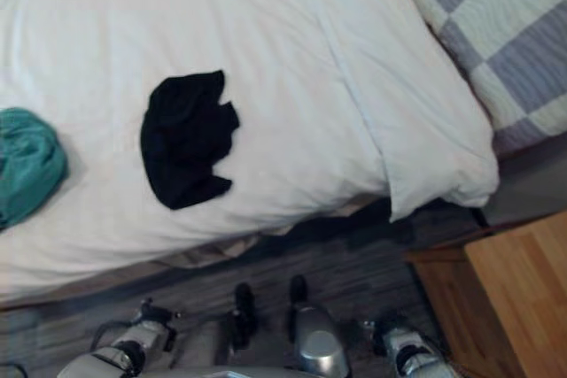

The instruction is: Tidy up the quilt and then pick up the clothes from the bed and put them into the laundry hamper.

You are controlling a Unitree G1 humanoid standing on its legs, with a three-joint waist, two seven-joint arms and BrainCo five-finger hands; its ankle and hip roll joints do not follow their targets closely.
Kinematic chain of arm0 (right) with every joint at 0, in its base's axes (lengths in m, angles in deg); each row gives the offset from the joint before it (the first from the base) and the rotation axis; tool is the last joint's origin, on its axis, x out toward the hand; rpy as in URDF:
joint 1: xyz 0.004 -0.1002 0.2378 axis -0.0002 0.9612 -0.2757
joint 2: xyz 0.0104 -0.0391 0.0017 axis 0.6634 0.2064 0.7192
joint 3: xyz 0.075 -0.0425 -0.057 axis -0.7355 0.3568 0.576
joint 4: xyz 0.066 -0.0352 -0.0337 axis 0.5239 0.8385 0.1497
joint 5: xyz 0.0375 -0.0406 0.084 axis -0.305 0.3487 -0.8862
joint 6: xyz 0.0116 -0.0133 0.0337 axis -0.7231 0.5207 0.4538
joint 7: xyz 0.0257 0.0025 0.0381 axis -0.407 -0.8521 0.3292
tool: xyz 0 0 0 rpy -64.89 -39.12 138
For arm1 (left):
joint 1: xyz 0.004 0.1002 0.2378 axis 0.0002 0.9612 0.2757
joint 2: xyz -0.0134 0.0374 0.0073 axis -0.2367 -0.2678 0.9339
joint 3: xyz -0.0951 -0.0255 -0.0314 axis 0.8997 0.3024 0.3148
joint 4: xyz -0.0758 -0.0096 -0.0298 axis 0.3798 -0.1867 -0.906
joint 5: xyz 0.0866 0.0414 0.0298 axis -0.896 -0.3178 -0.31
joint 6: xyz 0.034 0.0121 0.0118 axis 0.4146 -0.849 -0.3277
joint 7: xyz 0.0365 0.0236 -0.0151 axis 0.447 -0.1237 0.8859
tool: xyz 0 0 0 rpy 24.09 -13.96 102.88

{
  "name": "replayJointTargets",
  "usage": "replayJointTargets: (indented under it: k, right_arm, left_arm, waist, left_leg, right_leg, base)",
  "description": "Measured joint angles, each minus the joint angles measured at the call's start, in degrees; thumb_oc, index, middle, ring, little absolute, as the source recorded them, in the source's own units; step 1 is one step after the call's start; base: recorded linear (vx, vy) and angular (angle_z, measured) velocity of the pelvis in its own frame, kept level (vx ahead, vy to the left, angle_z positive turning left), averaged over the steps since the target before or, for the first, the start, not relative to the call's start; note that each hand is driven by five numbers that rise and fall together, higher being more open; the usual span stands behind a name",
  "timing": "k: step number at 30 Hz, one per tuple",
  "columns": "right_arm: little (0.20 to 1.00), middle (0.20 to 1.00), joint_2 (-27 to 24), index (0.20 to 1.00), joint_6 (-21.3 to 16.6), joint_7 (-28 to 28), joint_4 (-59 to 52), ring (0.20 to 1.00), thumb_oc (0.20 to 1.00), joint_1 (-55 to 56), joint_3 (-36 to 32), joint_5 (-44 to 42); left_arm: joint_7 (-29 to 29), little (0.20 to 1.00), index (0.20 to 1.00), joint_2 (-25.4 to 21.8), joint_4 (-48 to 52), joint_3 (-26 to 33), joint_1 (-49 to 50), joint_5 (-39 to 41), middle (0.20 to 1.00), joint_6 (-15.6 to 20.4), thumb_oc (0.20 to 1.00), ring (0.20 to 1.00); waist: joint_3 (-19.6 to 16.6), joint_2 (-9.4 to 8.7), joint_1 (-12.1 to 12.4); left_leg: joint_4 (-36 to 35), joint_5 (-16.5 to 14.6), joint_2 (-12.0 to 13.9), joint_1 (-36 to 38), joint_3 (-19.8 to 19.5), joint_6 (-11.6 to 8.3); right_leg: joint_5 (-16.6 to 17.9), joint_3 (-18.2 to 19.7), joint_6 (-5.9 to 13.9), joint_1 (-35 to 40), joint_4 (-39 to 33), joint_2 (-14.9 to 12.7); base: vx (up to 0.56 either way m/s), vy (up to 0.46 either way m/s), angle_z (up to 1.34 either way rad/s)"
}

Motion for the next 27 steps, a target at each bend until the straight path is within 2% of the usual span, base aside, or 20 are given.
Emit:
replayJointTargets:
  k: [2,4,5,6,9,10,11,12,13,14,15,16,17,19,20,22,24,25,26,27]
  right_arm:
    - [1.000,1.000,-0.31,1.000,-0.73,-0.11,-0.36,1.000,1.000,0.38,-0.98,0.05]
    - [1.000,1.000,-0.78,1.000,-1.71,-0.21,-0.44,1.000,1.000,0.20,-1.60,0.17]
    - [1.000,1.000,-0.96,1.000,-1.68,-0.06,-0.36,1.000,1.000,0.12,-2.10,0.16]
    - [1.000,1.000,-0.67,1.000,-1.53,-0.02,-0.15,1.000,1.000,0.03,-2.99,0.15]
    - [1.000,1.000,-0.93,1.000,-1.01,0.06,0.60,1.000,1.000,-0.05,-3.14,0.16]
    - [1.000,1.000,-1.87,1.000,-0.30,0.08,0.49,1.000,1.000,0.58,-3.32,0.16]
    - [1.000,1.000,-3.30,1.000,-0.43,0.10,-1.40,1.000,1.000,2.94,-5.70,0.15]
    - [1.000,1.000,-3.85,1.000,-0.33,-0.15,-0.94,1.000,1.000,3.57,-7.18,0.23]
    - [1.000,1.000,-4.11,1.000,-0.15,-0.76,1.46,1.000,1.000,4.64,-8.21,0.28]
    - [1.000,1.000,-3.75,1.000,0.20,-1.27,2.72,1.000,1.000,4.85,-8.20,0.24]
    - [1.000,1.000,-2.22,1.000,0.83,-1.39,3.75,1.000,1.000,5.64,-8.53,-0.01]
    - [1.000,1.000,-0.80,1.000,0.96,-1.10,4.03,1.000,1.000,6.82,-9.86,-1.12]
    - [1.000,1.000,0.40,1.000,0.96,-0.40,3.94,1.000,1.000,8.52,-10.19,-1.77]
    - [1.000,1.000,2.27,1.000,0.71,0.32,3.32,1.000,1.000,8.92,-9.30,-0.92]
    - [1.000,1.000,3.55,1.000,0.67,0.36,2.31,1.000,1.000,9.05,-8.62,-0.35]
    - [1.000,1.000,4.38,1.000,0.39,0.36,2.18,1.000,1.000,8.53,-7.39,-0.28]
    - [1.000,1.000,4.42,1.000,0.18,0.34,1.77,1.000,1.000,8.27,-7.38,0.39]
    - [1.000,1.000,4.35,1.000,0.21,0.31,0.67,1.000,1.000,8.04,-6.55,0.80]
    - [1.000,1.000,4.40,1.000,0.17,0.42,-0.15,1.000,1.000,6.80,-4.47,0.88]
    - [1.000,1.000,4.40,1.000,0.04,0.46,-0.36,1.000,1.000,4.80,-2.31,0.83]
  left_arm:
    - [1.05,1.000,1.000,-0.66,-0.13,1.60,1.71,2.24,1.000,-0.97,1.000,1.000]
    - [2.82,1.000,1.000,0.03,-1.28,4.13,3.15,7.07,1.000,-2.30,1.000,1.000]
    - [3.67,1.000,1.000,0.51,-2.27,5.87,3.88,7.52,1.000,-2.49,1.000,1.000]
    - [4.27,1.000,1.000,0.58,-2.33,7.49,4.70,5.41,1.000,-2.49,1.000,1.000]
    - [4.51,1.000,1.000,0.59,-2.28,6.85,6.43,0.18,1.000,-2.42,1.000,1.000]
    - [4.52,1.000,1.000,0.73,-2.05,6.61,7.09,-0.26,1.000,-2.72,1.000,1.000]
    - [4.53,1.000,1.000,1.33,-0.73,4.35,7.13,-0.23,1.000,-3.32,1.000,1.000]
    - [4.48,1.000,1.000,1.68,-0.94,4.24,6.76,-0.37,1.000,-3.28,1.000,1.000]
    - [4.13,1.000,1.000,2.03,-1.67,4.06,6.11,-0.60,1.000,-3.81,1.000,1.000]
    - [3.50,1.000,1.000,1.53,-2.28,3.86,5.32,-0.73,1.000,-3.79,1.000,1.000]
    - [2.01,1.000,1.000,0.17,-3.16,2.94,3.94,-1.25,1.000,-3.65,1.000,1.000]
    - [1.28,1.000,1.000,-0.62,-3.97,2.84,3.07,-1.46,1.000,-3.17,1.000,1.000]
    - [1.13,1.000,1.000,-1.18,-3.96,2.40,2.96,-1.22,1.000,-2.45,1.000,1.000]
    - [0.71,1.000,1.000,-1.80,-3.28,2.48,4.24,-1.10,1.000,-2.07,1.000,1.000]
    - [-0.03,1.000,1.000,-2.21,-2.54,3.04,4.85,-1.16,1.000,-2.30,1.000,1.000]
    - [-0.81,1.000,1.000,-2.70,-2.16,3.27,6.39,-1.19,1.000,-2.77,1.000,1.000]
    - [-1.50,1.000,1.000,-2.74,-2.12,3.62,6.93,-1.36,1.000,-3.01,1.000,1.000]
    - [-1.71,1.000,1.000,-2.17,-2.15,4.09,7.17,-1.35,1.000,-3.31,1.000,1.000]
    - [-1.45,1.000,1.000,-2.09,-2.44,4.66,7.07,-1.27,1.000,-3.46,1.000,1.000]
    - [-1.04,1.000,1.000,-1.73,-3.38,4.70,6.18,-1.10,1.000,-3.63,1.000,1.000]
  waist:
    - [-0.31,-0.29,-0.15]
    - [-1.64,0.88,0.03]
    - [-2.13,1.49,0.74]
    - [-2.36,1.88,1.98]
    - [-2.48,1.45,3.14]
    - [-2.61,1.97,2.93]
    - [-2.70,2.71,2.87]
    - [-3.04,2.72,2.75]
    - [-4.50,2.45,1.49]
    - [-4.70,1.51,1.24]
    - [-4.70,-0.12,1.57]
    - [-4.84,-1.28,1.46]
    - [-4.85,-1.17,1.56]
    - [-4.80,0.56,2.96]
    - [-4.67,1.12,3.35]
    - [-5.00,2.47,3.12]
    - [-4.82,2.04,3.37]
    - [-4.79,0.94,3.12]
    - [-3.87,-0.04,3.41]
    - [-2.77,-0.33,2.95]
  left_leg:
    - [-3.05,0.41,4.49,2.92,-0.40,-0.70]
    - [-9.90,1.58,8.48,5.27,-3.83,-2.17]
    - [-12.45,2.79,10.45,5.46,-7.07,-4.09]
    - [-14.74,3.36,11.87,6.86,-8.83,-4.60]
    - [-15.31,3.62,13.17,7.34,-9.70,-4.85]
    - [-14.56,6.14,13.17,6.99,-9.81,-3.66]
    - [-9.92,5.72,12.08,5.50,-9.27,-3.98]
    - [-8.94,2.76,10.68,5.03,-8.57,-3.87]
    - [-9.39,-3.86,8.09,5.37,-7.36,-1.38]
    - [-9.27,-4.21,6.56,5.18,-7.08,-3.79]
    - [-7.05,-5.14,2.58,4.13,-6.30,-2.52]
    - [-6.00,-5.59,-0.40,3.85,-6.16,-1.40]
    - [-6.33,-5.53,-2.29,4.70,-5.36,0.28]
    - [-7.63,-5.33,-2.75,6.02,-2.89,2.34]
    - [-9.18,-5.03,-3.10,7.29,-1.54,3.75]
    - [-12.52,-3.41,-2.80,8.35,-1.24,3.69]
    - [-16.94,-1.08,-2.96,10.35,0.00,4.54]
    - [-18.39,-0.32,-3.42,10.71,0.20,5.12]
    - [-19.06,-0.17,-2.72,10.94,1.38,5.33]
    - [-19.48,0.08,-1.42,10.68,1.83,5.15]
  right_leg:
    - [0.11,-0.58,0.23,2.52,-1.89,0.12]
    - [0.25,0.33,0.53,2.65,-2.72,0.29]
    - [1.36,1.49,2.23,1.76,-2.83,0.43]
    - [1.58,3.45,2.66,1.20,-2.82,0.78]
    - [2.67,5.92,4.41,0.94,-2.87,-0.08]
    - [2.91,7.11,6.75,0.75,-2.32,-0.99]
    - [2.02,7.21,8.48,0.37,-0.26,-2.53]
    - [0.72,7.70,9.26,0.04,1.27,-4.18]
    - [-0.47,8.20,10.26,-0.34,2.26,-7.10]
    - [-0.54,8.94,10.78,-0.37,2.40,-8.81]
    - [0.50,11.53,9.57,-1.11,2.67,-12.38]
    - [2.57,13.09,8.30,-1.10,3.16,-15.01]
    - [6.88,13.53,8.15,-1.10,3.37,-16.15]
    - [12.36,13.19,8.71,-3.85,5.58,-16.77]
    - [12.40,11.89,9.76,-5.50,7.57,-15.76]
    - [8.38,11.22,11.19,-6.05,9.15,-12.63]
    - [3.97,7.92,12.75,-6.50,10.24,-8.69]
    - [1.96,5.26,11.86,-7.34,11.27,-6.40]
    - [-1.01,3.32,8.72,-9.62,14.08,-3.30]
    - [-2.34,4.01,7.07,-11.19,13.14,2.14]
  base:
    - [0.14,0.234,0.21]
    - [0.14,0.437,-0.05]
    - [0.13,0.664,-0.42]
    - [0.10,0.654,-0.71]
    - [0.05,0.490,-0.52]
    - [0.05,0.920,-0.36]
    - [0.07,1.102,-0.15]
    - [0.08,0.901,0.24]
    - [0.06,0.583,0.40]
    - [0.06,0.576,0.31]
    - [0.10,0.590,0.25]
    - [0.10,0.567,0.20]
    - [0.09,0.490,0.14]
    - [0.08,0.344,-0.48]
    - [0.09,0.311,-0.75]
    - [0.04,0.136,-0.31]
    - [0.01,0.117,-0.24]
    - [0.01,0.085,-0.56]
    - [0.00,-0.032,-0.61]
    - [0.02,-0.072,-0.24]
